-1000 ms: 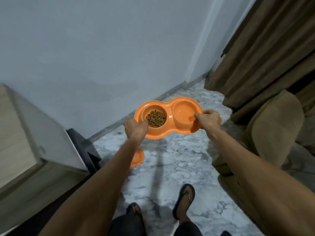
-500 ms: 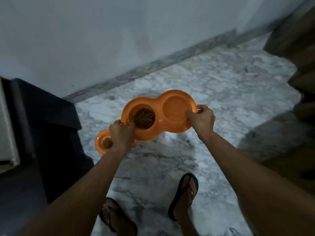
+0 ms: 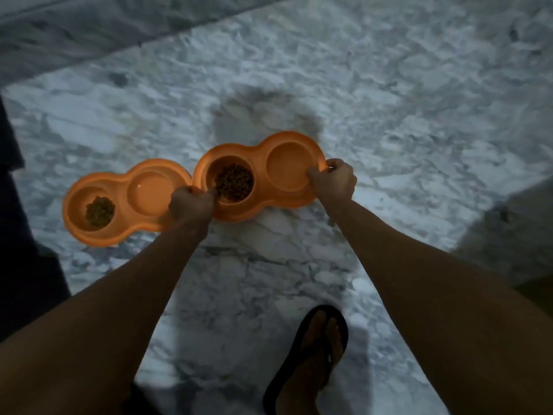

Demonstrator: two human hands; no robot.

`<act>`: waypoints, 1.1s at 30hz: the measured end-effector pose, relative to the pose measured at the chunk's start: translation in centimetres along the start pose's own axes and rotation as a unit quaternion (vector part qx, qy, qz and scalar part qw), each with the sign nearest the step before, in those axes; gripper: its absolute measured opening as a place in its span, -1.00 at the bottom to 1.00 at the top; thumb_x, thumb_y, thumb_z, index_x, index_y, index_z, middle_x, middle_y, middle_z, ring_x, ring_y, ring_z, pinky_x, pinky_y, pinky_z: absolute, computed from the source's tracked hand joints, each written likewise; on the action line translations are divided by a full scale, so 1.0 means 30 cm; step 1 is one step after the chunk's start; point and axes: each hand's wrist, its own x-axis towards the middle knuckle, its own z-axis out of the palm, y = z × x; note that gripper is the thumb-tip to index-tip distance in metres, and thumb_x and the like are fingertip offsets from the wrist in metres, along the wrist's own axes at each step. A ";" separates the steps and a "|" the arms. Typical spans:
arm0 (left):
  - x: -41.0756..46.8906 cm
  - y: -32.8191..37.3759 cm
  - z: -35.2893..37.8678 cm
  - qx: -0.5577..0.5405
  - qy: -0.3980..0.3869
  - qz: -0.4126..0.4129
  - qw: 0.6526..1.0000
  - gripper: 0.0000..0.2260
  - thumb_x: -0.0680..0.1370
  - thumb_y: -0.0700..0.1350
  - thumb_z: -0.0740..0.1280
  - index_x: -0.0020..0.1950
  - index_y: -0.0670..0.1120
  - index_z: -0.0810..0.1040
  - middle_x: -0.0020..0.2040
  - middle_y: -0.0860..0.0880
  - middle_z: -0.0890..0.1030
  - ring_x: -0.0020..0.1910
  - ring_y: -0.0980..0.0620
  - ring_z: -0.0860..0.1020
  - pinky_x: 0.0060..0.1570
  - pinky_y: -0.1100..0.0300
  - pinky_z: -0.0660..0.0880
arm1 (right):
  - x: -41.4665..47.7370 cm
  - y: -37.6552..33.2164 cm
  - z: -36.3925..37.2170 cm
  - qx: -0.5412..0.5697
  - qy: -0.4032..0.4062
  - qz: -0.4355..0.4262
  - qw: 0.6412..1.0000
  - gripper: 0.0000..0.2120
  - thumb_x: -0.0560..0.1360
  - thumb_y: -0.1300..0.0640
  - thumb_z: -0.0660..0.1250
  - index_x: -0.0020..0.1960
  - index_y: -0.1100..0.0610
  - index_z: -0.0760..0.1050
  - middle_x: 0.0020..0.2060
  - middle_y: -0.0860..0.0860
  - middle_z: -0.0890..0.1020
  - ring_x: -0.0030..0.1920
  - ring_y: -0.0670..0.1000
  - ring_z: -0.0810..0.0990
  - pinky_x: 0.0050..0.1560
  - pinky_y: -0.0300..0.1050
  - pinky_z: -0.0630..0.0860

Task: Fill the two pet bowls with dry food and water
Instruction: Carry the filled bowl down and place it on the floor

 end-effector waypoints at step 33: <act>0.036 0.008 0.080 -0.086 -0.070 -0.062 0.992 -0.52 0.47 -0.11 0.47 0.30 -0.28 0.43 0.17 -0.25 0.56 0.20 -0.27 0.54 0.10 -0.12 0.52 | 0.097 0.033 0.056 -0.077 -0.010 0.015 0.997 -0.57 0.40 0.09 0.41 0.23 0.20 0.51 0.05 0.13 0.63 0.02 0.14 0.63 0.04 0.08 0.61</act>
